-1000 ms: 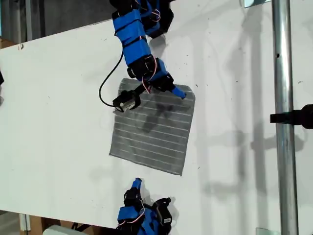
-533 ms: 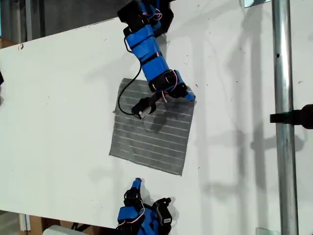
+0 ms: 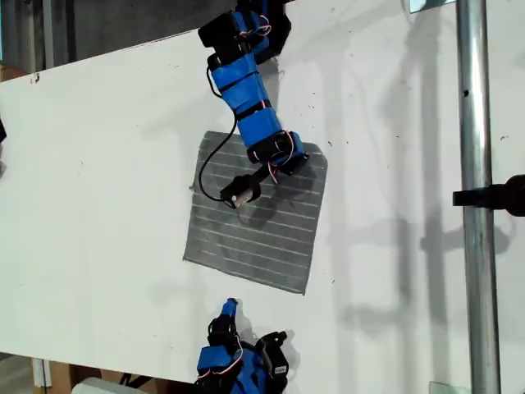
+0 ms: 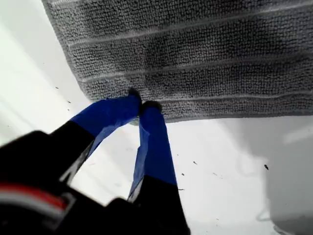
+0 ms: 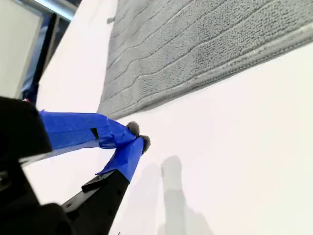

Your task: Grasp corners of a towel and fold twice.

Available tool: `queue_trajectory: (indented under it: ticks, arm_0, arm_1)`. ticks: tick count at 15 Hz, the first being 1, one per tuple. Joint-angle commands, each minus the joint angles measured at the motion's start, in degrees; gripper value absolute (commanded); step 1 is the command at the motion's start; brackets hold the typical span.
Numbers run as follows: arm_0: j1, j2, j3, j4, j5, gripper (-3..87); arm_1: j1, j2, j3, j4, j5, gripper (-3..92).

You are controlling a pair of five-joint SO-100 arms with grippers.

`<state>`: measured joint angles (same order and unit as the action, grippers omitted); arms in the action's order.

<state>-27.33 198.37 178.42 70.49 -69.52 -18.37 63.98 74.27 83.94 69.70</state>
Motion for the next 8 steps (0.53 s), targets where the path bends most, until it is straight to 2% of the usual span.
queue_trajectory:
  ticks: [1, 2, 5, 8]
  arm_0:
    - [0.53, 0.44, 0.26, -1.14, -0.09, -2.7]
    - [0.53, 0.44, 0.26, -1.23, 0.0, -2.7]
    - [0.53, 0.44, 0.26, -1.41, -0.09, -2.7]
    - [0.53, 0.44, 0.26, -1.23, -0.09, -2.7]
  arm_1:
    - [0.7, 4.48, -2.81, 0.0, -0.7, -0.2]
    - [0.97, 8.61, -3.96, -0.44, -1.05, -0.2]
    - [4.13, 24.96, -1.49, -9.58, -2.46, -0.2]
    - [7.21, 32.87, 1.49, -11.51, -3.43, -0.2]
